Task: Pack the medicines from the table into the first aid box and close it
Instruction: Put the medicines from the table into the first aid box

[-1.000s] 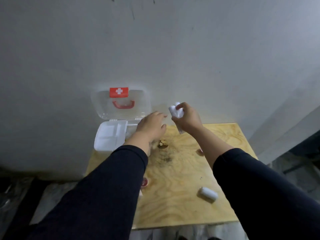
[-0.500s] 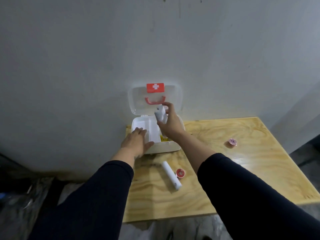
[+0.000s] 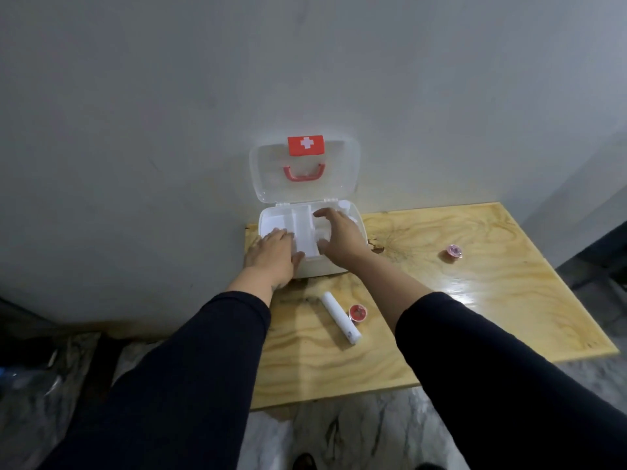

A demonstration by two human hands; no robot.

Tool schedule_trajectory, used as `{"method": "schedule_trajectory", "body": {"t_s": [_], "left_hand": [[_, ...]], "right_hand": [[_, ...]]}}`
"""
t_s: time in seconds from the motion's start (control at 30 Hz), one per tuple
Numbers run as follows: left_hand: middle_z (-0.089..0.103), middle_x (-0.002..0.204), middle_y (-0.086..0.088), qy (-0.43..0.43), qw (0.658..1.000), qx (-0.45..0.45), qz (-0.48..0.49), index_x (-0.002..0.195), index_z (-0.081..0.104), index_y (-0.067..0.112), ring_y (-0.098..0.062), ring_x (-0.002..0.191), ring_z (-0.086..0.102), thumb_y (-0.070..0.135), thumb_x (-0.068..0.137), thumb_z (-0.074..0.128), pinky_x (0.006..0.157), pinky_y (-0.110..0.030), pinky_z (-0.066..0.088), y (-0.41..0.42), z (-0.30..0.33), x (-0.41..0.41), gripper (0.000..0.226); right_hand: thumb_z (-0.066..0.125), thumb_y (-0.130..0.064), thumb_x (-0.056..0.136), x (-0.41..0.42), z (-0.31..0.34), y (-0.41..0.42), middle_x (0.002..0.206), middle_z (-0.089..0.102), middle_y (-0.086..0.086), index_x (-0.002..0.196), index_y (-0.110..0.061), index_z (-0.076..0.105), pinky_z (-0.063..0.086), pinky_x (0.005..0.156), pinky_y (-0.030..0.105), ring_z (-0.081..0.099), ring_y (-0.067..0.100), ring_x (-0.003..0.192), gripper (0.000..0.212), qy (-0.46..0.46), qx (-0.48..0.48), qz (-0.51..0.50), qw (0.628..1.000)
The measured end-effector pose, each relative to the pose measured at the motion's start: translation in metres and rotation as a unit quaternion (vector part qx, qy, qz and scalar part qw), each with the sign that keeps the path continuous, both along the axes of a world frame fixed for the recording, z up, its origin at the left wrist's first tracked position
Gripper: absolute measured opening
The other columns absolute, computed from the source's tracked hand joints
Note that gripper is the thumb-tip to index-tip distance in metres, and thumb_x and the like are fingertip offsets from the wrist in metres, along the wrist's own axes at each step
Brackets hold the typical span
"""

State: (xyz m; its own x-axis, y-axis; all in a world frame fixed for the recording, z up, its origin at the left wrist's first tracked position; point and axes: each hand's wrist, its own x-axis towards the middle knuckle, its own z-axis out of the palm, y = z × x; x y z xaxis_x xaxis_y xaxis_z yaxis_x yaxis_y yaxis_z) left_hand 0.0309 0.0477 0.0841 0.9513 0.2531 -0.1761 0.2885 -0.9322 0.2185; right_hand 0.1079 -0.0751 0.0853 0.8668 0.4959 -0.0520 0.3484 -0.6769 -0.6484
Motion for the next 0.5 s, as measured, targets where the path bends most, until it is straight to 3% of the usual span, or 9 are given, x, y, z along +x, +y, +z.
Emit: {"method": "schedule_trajectory", "body": {"t_s": [0.07,0.17,0.4,0.5], "left_hand": [[0.036,0.153,-0.004,-0.020,1.000,0.002,-0.015,0.147,0.035,0.014,-0.024,0.140,0.034,0.032,0.100,0.044,0.113,-0.038,0.028,-0.007,0.014,0.006,0.051],[0.034,0.155,-0.002,-0.041,0.998,-0.013,-0.037,0.147,0.036,0.018,-0.025,0.140,0.034,0.027,0.098,0.045,0.112,-0.038,0.028,-0.027,0.034,0.017,0.051],[0.042,0.149,0.001,-0.021,0.995,-0.049,-0.090,0.140,0.045,0.022,-0.025,0.133,0.043,0.030,0.096,0.044,0.105,-0.041,0.039,-0.110,0.041,0.028,0.044],[0.042,0.149,-0.001,0.007,0.992,-0.053,-0.110,0.140,0.046,0.020,-0.026,0.133,0.044,0.030,0.095,0.045,0.105,-0.042,0.041,-0.147,0.028,0.028,0.045]], "right_hand": [[0.052,0.000,0.087,0.000,0.011,-0.012,0.131,0.056,0.010,0.125,-0.014,0.054,0.045,0.088,0.027,0.057,0.024,0.112,0.041,-0.006,0.032,0.001,0.999],[0.049,0.004,0.084,0.002,0.024,-0.040,0.116,0.065,0.009,0.112,-0.012,0.064,0.045,0.086,0.023,0.061,0.024,0.106,0.035,-0.010,0.062,-0.018,0.998],[0.053,-0.007,0.088,0.007,0.030,-0.145,0.122,0.060,0.009,0.117,-0.017,0.062,0.039,0.078,0.026,0.056,0.025,0.112,0.032,-0.007,-0.073,-0.037,0.997],[0.051,-0.006,0.088,0.006,0.018,-0.189,0.127,0.059,0.009,0.116,-0.021,0.062,0.045,0.089,0.033,0.054,0.027,0.116,0.034,0.010,-0.112,-0.050,0.992]]}}
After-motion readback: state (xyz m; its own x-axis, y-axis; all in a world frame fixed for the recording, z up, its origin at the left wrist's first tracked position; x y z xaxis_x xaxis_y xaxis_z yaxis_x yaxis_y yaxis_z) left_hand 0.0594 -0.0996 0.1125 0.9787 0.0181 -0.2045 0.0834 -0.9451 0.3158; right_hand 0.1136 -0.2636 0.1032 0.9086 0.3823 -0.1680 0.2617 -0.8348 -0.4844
